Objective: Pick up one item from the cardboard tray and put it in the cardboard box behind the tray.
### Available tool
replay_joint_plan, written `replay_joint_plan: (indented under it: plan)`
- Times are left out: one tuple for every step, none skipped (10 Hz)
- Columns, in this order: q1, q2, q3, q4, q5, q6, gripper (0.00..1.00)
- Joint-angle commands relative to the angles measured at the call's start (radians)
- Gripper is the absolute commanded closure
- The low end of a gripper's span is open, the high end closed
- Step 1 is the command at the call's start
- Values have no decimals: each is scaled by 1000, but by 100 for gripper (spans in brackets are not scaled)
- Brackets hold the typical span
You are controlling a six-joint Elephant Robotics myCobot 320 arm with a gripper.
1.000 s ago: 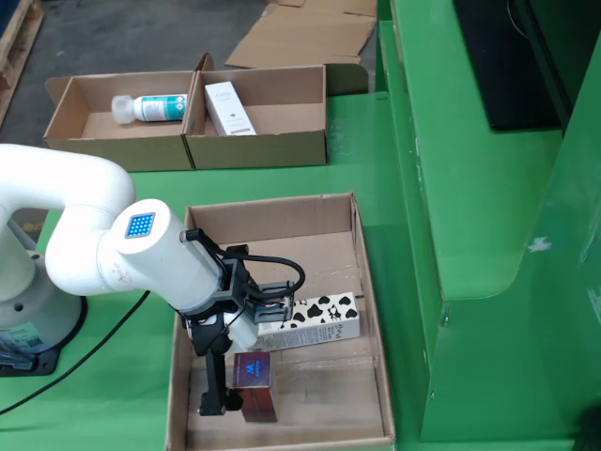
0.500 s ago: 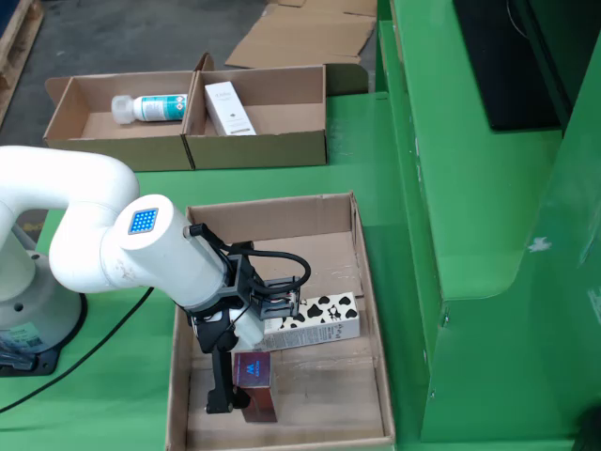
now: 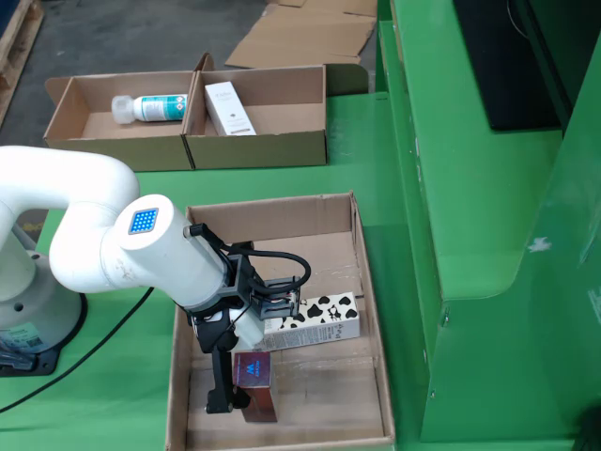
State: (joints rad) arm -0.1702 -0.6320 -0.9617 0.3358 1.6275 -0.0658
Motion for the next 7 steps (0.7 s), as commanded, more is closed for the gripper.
replay_joint_plan:
  plan:
    - [4,21,34,11,6,-5,0]
    - [4,21,34,11,6,-5,0]
    - [4,21,34,11,6,-5,0]
    - [4,21,34,11,6,-5,0]
    - [4,21,34,11,6,-5,0]
    - [4,21,34,11,6,-5,0]
    - [4,21,34,11,6,-5,10]
